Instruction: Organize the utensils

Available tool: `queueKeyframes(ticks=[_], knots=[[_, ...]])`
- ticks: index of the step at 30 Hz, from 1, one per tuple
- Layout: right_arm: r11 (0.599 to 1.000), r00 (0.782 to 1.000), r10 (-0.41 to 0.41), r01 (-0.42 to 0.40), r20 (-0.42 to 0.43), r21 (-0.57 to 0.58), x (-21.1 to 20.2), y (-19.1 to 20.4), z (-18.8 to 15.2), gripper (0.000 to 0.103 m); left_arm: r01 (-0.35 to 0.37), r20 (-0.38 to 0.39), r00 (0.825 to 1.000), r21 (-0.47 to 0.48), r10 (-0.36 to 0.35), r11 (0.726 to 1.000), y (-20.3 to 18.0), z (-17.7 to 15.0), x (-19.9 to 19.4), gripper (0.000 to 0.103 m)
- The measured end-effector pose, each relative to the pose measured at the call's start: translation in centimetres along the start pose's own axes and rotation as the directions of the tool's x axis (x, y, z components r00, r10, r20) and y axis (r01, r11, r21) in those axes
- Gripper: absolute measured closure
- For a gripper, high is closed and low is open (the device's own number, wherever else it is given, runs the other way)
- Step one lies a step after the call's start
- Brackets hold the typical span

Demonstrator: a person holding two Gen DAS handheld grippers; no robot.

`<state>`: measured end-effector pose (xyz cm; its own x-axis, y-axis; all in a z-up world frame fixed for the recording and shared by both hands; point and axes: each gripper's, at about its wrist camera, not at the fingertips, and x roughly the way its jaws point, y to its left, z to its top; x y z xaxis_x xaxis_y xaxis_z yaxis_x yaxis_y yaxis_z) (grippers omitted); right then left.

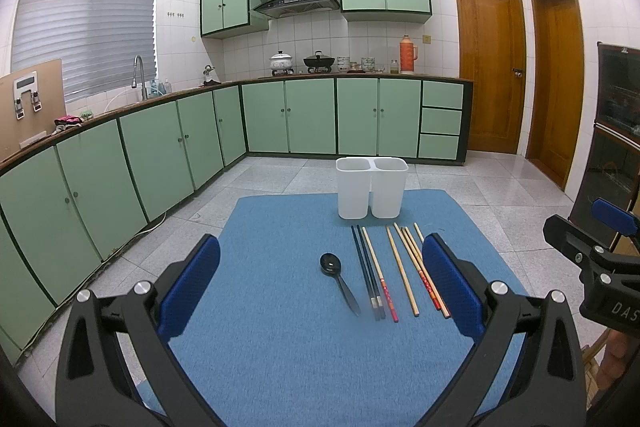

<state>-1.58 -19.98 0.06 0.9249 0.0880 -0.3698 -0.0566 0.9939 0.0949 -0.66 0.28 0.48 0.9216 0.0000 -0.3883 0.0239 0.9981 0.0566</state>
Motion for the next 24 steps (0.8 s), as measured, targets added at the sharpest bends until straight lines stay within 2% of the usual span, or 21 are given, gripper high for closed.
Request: queueKeyframes(ticks=[14,19,24], knots=[[1.000,1.000,-0.004,0.004,-0.017,0.002,0.3,-0.2,0.3,0.006,-0.004,-0.015,1.000,0.000,0.004,1.000,0.5,0.2,0.8,0.005],[1.000,0.998,-0.024,0.025,-0.058,0.008,2.2,-0.9,0.2,0.006,-0.018,-0.060,0.998,0.003,0.018,1.000,0.9,-0.1,2.5,0.005],[0.998,0.992,-0.064,0.066,-0.107,0.013,5.5,-2.5,0.2,0.006,-0.037,-0.142,0.989,0.001,0.037,0.999,1.6,-0.2,6.1,0.005]])
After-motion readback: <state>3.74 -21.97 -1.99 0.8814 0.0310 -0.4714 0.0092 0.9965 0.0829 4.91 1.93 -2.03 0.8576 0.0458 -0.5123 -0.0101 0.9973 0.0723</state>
